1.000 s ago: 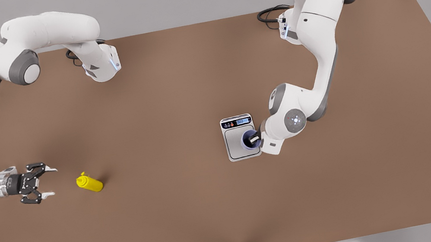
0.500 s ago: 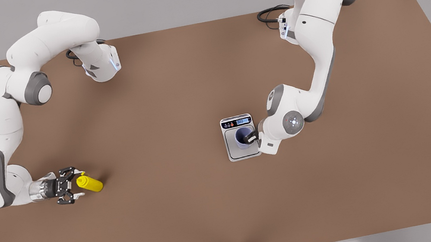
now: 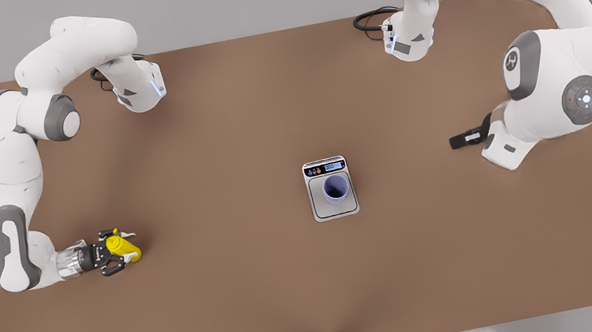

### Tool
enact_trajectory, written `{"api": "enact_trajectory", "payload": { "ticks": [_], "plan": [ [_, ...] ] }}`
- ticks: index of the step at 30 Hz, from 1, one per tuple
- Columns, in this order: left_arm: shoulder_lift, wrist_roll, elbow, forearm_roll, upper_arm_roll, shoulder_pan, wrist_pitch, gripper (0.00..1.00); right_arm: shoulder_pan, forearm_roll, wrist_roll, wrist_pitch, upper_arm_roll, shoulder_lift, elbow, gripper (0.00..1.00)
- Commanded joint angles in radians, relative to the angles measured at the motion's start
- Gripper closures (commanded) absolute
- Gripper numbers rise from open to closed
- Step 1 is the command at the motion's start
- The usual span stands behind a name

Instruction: Move cup to the weight, pick up sauce bottle, pour sauce

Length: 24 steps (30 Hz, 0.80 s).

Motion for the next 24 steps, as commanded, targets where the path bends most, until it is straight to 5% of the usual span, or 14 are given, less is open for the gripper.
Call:
{"api": "enact_trajectory", "payload": {
  "ticks": [1, 2, 5, 24],
  "plan": [
    [-0.032, 0.042, -0.039, 0.133, -0.033, 0.030, 0.006, 0.00, 0.000, 0.000, 0.005, -0.001, 0.001, 0.000, 0.000, 0.57],
    [-0.106, 0.046, -0.148, 0.131, -0.046, 0.044, 0.078, 0.00, 0.000, 0.000, 0.007, -0.001, 0.016, 0.000, -0.005, 0.57],
    [-0.091, 0.029, -0.145, 0.128, -0.047, 0.040, 0.080, 0.00, -0.003, 0.000, -0.002, -0.003, 0.016, -0.003, -0.006, 0.79],
    [-0.054, 0.030, -0.046, 0.130, -0.127, 0.018, 0.110, 0.00, 0.360, -0.052, 0.344, 0.323, -0.054, -0.382, -0.126, 0.79]
  ]
}}
